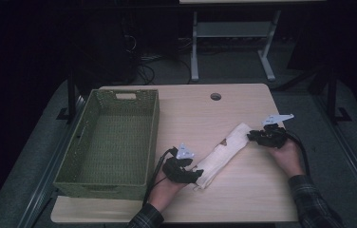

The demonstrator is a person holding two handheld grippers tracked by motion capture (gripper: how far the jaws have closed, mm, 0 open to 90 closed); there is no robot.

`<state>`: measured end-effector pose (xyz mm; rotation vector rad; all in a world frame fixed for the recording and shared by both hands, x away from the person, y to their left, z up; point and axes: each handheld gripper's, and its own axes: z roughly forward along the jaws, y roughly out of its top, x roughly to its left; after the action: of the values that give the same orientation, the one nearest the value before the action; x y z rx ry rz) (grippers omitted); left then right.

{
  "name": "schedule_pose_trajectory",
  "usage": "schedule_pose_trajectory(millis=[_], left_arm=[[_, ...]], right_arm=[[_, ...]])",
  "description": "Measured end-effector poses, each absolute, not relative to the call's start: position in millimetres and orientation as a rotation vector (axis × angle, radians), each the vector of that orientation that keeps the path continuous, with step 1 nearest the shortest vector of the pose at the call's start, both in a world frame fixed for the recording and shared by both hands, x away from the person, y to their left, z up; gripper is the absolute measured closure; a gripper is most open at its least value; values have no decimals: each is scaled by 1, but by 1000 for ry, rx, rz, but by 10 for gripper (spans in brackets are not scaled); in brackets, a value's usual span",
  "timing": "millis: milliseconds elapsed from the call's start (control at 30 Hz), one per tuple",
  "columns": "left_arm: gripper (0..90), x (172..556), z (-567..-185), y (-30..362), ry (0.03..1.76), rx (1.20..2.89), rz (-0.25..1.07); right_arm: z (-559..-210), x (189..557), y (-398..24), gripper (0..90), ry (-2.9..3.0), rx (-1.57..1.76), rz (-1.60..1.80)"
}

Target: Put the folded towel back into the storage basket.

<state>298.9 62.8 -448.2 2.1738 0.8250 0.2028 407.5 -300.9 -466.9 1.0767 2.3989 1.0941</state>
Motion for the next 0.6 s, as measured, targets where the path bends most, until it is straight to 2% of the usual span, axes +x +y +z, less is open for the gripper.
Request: schedule_pose_trajectory(millis=[133, 333, 367, 600], left_arm=[[617, 305, -443, 62, 825, 2169, 220], [870, 317, -448, 56, 865, 2221, 213], [894, 318, -450, 55, 868, 2234, 215], [897, 320, -457, 51, 827, 2299, 178]], right_arm=[[-459, 393, -311, 577, 2373, 1093, 1107], [-461, 379, -317, 459, 2372, 1090, 1092], [-461, 378, -317, 443, 2372, 1089, 1081], [-465, 381, -310, 387, 2387, 1068, 1075]])
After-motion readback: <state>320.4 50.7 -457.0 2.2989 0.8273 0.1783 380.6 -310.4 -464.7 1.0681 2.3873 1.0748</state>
